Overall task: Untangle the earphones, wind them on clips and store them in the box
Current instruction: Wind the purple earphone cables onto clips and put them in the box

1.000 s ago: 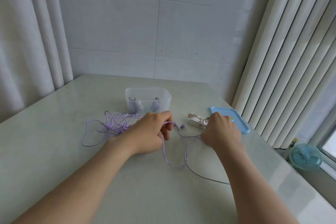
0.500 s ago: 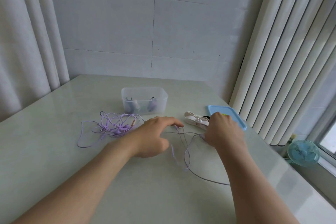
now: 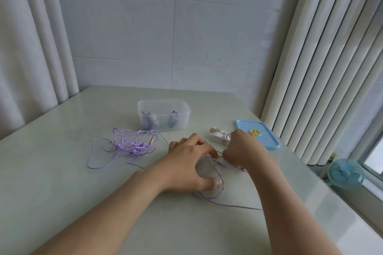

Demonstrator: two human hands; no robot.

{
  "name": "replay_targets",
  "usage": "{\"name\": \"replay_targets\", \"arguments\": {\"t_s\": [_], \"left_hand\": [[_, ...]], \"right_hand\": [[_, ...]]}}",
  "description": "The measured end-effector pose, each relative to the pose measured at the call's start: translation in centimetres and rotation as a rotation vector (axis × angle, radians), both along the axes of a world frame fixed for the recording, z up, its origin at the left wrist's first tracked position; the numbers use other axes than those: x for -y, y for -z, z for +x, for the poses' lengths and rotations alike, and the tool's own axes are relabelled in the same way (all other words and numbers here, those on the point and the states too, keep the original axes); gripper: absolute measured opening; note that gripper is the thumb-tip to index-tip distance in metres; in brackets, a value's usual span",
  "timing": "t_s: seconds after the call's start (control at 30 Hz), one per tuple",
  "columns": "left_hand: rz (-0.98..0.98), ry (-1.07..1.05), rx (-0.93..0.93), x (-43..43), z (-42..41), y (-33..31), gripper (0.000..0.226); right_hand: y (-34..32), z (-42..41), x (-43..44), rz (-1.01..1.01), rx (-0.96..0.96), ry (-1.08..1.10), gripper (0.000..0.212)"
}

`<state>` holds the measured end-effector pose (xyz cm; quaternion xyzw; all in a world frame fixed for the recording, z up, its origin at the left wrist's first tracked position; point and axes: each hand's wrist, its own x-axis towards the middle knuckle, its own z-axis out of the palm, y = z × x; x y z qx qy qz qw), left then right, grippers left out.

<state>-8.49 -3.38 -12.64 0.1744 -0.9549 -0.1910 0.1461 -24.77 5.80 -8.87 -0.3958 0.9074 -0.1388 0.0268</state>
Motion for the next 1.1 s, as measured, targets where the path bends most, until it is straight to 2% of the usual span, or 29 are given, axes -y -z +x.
{"name": "replay_targets", "arguments": {"t_s": [0.1, 0.23, 0.33, 0.47, 0.6, 0.73, 0.77, 0.83, 0.93, 1.03, 1.07, 1.1], "left_hand": [[-0.019, -0.032, 0.039, 0.4, 0.2, -0.1, 0.047], [-0.005, -0.103, -0.016, 1.1, 0.1, -0.4, 0.033], [-0.052, -0.156, -0.028, 1.3, 0.1, -0.4, 0.031], [-0.111, -0.176, -0.029, 1.4, -0.1, -0.5, 0.028], [-0.043, -0.185, -0.057, 1.9, -0.1, -0.3, 0.011], [0.031, -0.188, -0.092, 2.6, 0.1, 0.0, 0.024], [0.035, -0.189, -0.101, 2.8, 0.0, 0.0, 0.028], [0.032, -0.194, -0.130, 3.0, -0.1, 0.3, 0.035], [0.033, -0.172, -0.179, 3.2, -0.2, 0.8, 0.044], [0.010, -0.130, -0.195, 3.0, -0.3, 0.9, 0.039], [0.012, -0.118, -0.216, 2.9, -0.4, 0.9, 0.033], [0.016, -0.106, -0.238, 2.8, -0.4, 0.9, 0.028]], "right_hand": [[0.1, 0.1, 0.6, -0.098, 0.033, -0.012, 0.014], [-1.0, 0.8, 0.6, -0.377, 0.031, -0.077, 0.016], [-1.3, 1.6, 0.4, -0.227, 0.067, -0.195, 0.017], [-0.9, 1.4, 0.2, -0.006, -0.015, -0.239, 0.021], [-0.5, 1.0, 0.2, 0.051, -0.072, -0.303, 0.015], [-0.3, 1.2, 0.4, 0.082, -0.135, -0.344, 0.020], [-0.5, 1.5, 0.4, 0.051, -0.104, -0.358, 0.022], [-1.5, 2.3, 0.1, -0.114, 0.084, -0.392, 0.025], [-3.2, 3.1, 0.0, -0.547, 0.484, -0.430, 0.016], [-3.6, 2.8, 0.3, -0.951, 0.843, -0.285, 0.016], [-3.4, 2.4, 0.5, -1.000, 0.864, -0.190, 0.016], [-2.9, 1.8, 0.9, -0.983, 0.789, -0.089, 0.016]]}}
